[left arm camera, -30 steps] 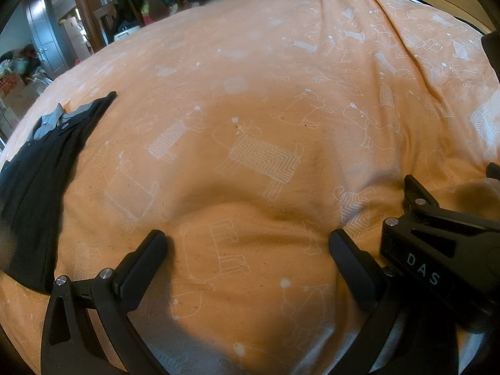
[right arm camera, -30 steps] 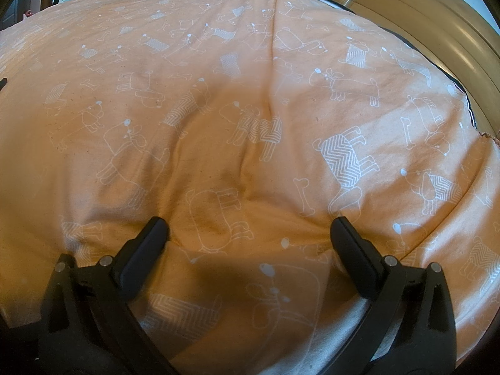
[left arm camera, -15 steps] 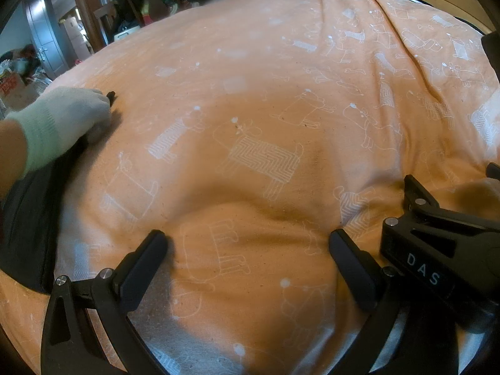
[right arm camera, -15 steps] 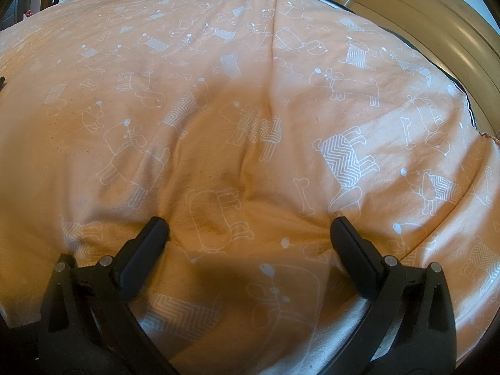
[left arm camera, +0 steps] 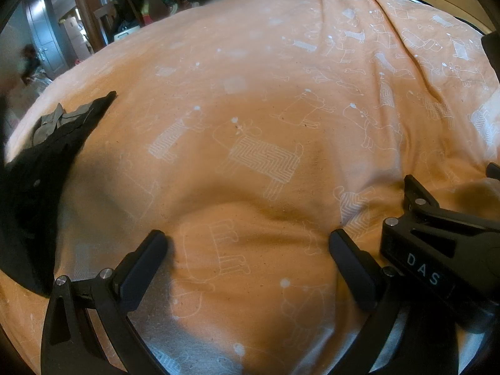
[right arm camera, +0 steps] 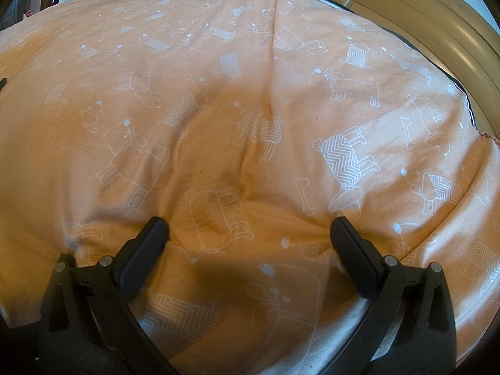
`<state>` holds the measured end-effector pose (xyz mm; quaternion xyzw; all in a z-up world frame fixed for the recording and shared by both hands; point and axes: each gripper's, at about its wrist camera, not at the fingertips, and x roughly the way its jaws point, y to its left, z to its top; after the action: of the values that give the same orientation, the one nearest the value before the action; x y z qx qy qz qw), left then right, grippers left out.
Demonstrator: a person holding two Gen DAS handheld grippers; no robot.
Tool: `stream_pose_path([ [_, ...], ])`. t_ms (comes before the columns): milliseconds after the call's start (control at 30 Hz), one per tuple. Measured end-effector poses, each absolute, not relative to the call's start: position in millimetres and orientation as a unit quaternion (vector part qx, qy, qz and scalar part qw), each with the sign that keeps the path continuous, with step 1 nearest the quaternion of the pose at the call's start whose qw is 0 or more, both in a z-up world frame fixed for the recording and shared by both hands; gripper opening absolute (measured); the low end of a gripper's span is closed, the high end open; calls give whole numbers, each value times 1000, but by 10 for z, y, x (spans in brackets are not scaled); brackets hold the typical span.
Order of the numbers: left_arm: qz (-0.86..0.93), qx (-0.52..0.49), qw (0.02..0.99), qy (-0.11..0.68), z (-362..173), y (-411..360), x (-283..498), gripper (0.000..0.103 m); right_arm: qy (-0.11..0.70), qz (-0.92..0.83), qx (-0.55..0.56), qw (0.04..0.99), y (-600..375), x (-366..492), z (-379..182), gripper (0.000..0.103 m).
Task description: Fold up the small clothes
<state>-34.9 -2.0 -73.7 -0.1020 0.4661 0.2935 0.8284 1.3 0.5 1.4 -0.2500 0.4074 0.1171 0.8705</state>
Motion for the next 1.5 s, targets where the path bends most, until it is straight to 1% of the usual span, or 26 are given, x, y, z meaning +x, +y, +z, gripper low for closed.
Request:
stream_pose_path([
  [1500,286,-104,830,466,-756,16,-333,103,404,118,-247,873,-22,27,20,103],
])
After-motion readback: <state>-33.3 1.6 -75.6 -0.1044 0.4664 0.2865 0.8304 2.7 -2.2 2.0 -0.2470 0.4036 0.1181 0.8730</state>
